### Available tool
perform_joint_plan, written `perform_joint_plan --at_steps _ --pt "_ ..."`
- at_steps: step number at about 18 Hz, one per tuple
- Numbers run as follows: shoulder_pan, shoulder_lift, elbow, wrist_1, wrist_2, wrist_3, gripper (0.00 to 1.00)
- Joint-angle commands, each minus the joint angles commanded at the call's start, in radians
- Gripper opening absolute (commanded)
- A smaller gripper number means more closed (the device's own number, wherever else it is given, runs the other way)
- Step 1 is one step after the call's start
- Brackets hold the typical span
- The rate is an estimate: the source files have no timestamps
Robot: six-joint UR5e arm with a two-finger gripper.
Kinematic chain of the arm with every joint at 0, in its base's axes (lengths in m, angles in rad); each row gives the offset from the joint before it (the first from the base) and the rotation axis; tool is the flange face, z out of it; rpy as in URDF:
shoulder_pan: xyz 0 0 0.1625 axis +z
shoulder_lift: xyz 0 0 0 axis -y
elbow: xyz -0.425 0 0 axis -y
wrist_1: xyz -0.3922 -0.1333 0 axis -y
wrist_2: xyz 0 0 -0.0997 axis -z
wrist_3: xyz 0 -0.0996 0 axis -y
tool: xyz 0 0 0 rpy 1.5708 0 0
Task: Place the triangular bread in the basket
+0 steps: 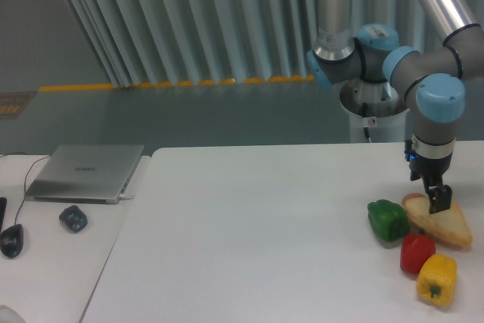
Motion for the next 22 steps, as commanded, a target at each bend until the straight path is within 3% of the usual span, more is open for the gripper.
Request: perform_joint_plan --at_steps 5,20,22 --pt "0.006 -0.020 0.060 -0.002 0.000 0.002 1.00" --pt "-0.048 -0.084 0.046 0.002 0.008 -0.077 1.00" --pt "-0.048 -0.094 0.052 0.002 0.012 -0.081 0.81"
